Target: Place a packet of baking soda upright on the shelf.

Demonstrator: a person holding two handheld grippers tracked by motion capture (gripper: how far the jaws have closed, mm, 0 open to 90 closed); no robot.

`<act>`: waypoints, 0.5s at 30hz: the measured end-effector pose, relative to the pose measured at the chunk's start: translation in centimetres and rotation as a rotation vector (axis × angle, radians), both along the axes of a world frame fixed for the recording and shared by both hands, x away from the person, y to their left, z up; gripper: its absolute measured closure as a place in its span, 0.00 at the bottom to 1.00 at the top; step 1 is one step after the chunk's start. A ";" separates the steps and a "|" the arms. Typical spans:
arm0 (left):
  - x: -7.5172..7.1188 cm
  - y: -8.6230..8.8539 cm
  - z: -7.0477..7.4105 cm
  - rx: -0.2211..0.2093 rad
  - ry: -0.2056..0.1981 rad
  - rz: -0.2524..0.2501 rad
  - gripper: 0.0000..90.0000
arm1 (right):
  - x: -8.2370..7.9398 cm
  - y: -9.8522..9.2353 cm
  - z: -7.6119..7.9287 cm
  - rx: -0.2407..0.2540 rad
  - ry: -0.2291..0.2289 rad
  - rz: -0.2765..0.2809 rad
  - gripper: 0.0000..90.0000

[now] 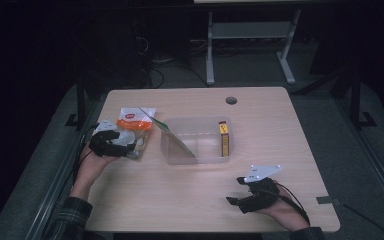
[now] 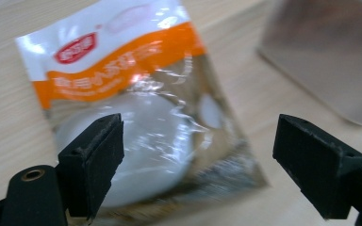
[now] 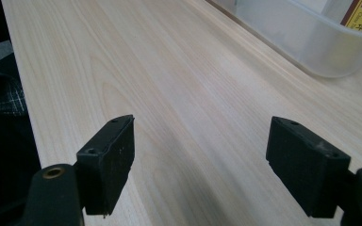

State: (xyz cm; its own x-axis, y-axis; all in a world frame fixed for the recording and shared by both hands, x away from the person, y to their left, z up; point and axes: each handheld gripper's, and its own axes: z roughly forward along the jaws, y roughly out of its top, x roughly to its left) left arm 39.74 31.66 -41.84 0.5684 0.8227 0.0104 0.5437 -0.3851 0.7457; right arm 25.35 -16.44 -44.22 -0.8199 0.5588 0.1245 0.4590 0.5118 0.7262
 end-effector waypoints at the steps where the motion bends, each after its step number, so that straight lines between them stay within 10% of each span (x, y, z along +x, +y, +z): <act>1: 0.4 0.2 -0.1 0.008 -0.003 0.010 0.18 | 0.1 0.1 -0.1 -0.001 -0.001 0.001 0.26; 11: 4.8 3.0 -1.5 0.063 0.023 0.087 0.18 | 0.1 0.4 -0.1 -0.020 -0.019 -0.013 0.26; 15: 5.9 3.7 -2.3 0.007 0.043 0.105 0.20 | 0.0 0.2 -0.1 -0.013 -0.021 -0.031 0.26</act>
